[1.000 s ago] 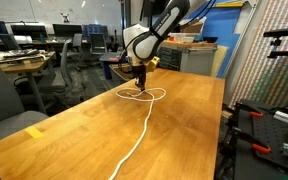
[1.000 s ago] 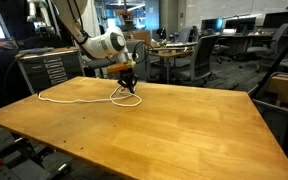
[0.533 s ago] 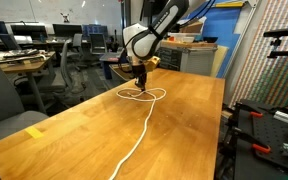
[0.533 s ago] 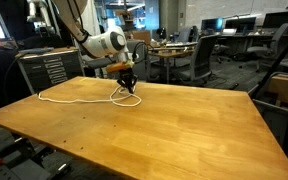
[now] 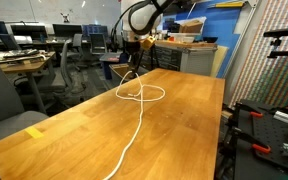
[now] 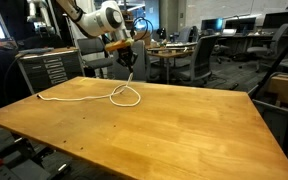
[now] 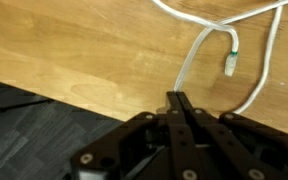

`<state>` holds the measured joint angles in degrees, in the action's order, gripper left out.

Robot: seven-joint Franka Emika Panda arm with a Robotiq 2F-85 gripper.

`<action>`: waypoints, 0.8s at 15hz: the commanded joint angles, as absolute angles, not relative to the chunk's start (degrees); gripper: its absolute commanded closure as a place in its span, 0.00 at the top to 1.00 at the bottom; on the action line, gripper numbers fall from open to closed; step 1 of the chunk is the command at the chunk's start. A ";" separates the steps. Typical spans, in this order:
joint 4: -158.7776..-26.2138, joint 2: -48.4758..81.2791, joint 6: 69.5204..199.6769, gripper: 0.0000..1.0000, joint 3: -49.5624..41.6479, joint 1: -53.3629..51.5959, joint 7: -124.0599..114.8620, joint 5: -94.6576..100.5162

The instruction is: Make a knot with the cord

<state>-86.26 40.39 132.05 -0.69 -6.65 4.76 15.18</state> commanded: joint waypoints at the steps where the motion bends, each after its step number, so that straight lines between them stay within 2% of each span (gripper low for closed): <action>1: -92.79 32.86 132.94 0.01 4.67 -4.60 12.51 11.23; 4: -94.68 32.24 129.29 0.01 8.22 -4.20 17.44 7.13; 12: -96.69 38.24 115.59 0.01 9.43 -6.62 21.08 8.75</action>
